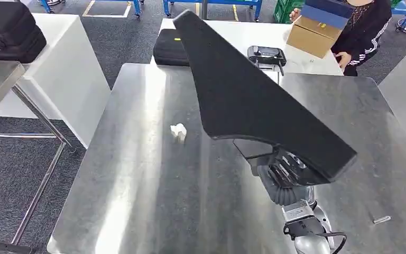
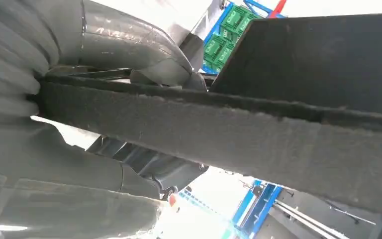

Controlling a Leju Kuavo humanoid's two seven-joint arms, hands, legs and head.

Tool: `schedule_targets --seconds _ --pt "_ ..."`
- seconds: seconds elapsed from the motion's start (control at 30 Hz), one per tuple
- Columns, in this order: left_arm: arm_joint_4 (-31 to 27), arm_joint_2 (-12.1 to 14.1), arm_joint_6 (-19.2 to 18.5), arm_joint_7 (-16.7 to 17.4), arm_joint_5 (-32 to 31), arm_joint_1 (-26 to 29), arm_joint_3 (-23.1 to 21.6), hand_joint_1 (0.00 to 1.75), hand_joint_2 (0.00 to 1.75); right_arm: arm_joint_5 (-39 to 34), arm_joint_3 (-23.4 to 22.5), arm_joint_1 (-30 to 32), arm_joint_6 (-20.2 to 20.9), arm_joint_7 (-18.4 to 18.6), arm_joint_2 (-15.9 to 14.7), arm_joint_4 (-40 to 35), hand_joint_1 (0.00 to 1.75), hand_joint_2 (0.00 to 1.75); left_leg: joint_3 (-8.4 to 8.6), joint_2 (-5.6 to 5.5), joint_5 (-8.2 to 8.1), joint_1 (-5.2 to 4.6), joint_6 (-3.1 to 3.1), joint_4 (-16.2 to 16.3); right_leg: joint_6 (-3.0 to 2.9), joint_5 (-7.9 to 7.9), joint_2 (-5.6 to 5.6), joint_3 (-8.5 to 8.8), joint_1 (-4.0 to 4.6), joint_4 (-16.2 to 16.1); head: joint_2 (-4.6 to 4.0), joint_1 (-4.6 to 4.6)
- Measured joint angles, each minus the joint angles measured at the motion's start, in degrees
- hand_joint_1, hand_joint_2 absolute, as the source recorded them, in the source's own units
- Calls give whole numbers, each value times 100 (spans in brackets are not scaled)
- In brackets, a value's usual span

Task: Take the parts from the cabinet and place them on the table.

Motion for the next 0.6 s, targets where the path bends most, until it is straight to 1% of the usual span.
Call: schedule_targets --seconds 0.47,0.53,0.6 --pt "0 -2 26 0 -57 0 -4 0 175 29 2 -2 15 4 -2 0 175 175 -2 0 7 6 -11 0 -1 -1 0 -9 3 17 0 0" --pt "0 0 26 2 -92 0 -22 0 175 193 4 -12 11 33 -2 2 175 175 -3 0 7 6 -12 0 -1 -1 0 -9 3 19 0 0" --pt "0 0 22 2 -113 0 -33 0 175 560 15 -67 -48 128 -2 44 175 175 -4 0 7 7 -12 0 -1 -1 0 -10 3 20 0 0"
